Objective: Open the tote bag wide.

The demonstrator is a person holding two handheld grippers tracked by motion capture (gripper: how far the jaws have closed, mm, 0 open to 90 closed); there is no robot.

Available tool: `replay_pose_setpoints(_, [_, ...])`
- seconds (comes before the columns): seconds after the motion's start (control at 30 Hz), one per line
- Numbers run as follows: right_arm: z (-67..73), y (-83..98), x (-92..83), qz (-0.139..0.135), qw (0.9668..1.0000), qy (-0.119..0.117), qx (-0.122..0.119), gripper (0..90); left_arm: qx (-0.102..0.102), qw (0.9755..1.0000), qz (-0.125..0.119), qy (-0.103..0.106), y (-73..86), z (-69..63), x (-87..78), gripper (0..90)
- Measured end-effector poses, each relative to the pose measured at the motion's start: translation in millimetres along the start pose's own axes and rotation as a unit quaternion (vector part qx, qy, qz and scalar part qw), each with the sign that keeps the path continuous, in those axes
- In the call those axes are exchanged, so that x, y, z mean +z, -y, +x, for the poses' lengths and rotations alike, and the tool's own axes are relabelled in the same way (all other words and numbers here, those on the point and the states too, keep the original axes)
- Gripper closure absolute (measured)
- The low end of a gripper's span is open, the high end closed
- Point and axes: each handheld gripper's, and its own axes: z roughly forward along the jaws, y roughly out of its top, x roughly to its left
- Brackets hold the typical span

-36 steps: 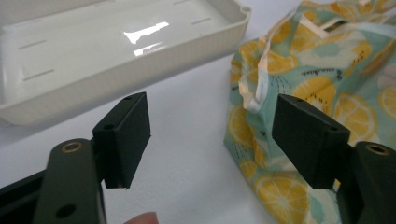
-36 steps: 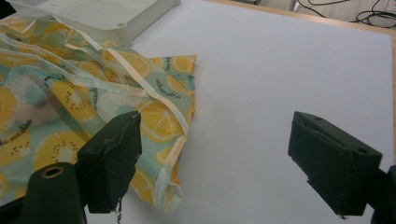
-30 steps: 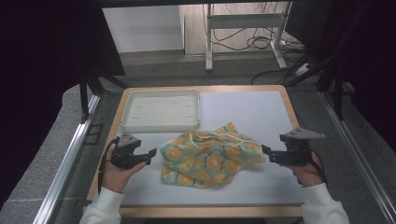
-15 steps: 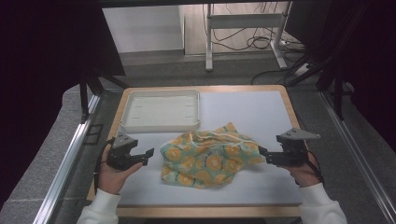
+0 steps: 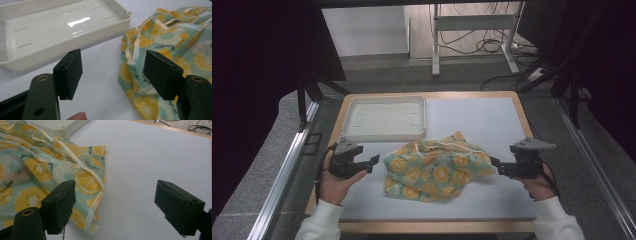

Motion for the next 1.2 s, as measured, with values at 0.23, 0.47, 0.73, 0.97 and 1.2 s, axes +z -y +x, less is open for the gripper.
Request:
replay_pose_setpoints(0.23, [0.7, 0.6, 0.3, 0.003, 1.0, 0.001, -0.003, 17.2, 0.01, 0.9998, -0.012, 0.009, -16.3, -8.1, 4.9, 32.8])
replay_pose_setpoints(0.47, [-0.5, 0.2, -1.5, 0.001, 1.0, 0.006, -0.002, 17.4, 0.025, 0.9995, -0.012, 0.013, -25.8, -15.7, 11.4, 33.8])
replay_pose_setpoints(0.73, [1.0, -1.3, -0.2, 0.003, 1.0, 0.002, -0.006, 17.5, 0.013, 0.9996, -0.021, 0.014, -37.1, -12.9, 11.3, 34.7])
replay_pose_setpoints(0.97, [1.3, -2.0, -1.0, 0.001, 1.0, -0.001, -0.006, 17.5, 0.011, 0.9994, -0.022, 0.025, -52.1, -17.1, 24.7, 34.6])
replay_pose_setpoints(1.2, [0.3, -1.1, 0.6, 0.005, 1.0, 0.005, -0.005, 17.5, 0.014, 0.9991, -0.019, 0.034, -59.7, -18.7, 38.7, 34.6])
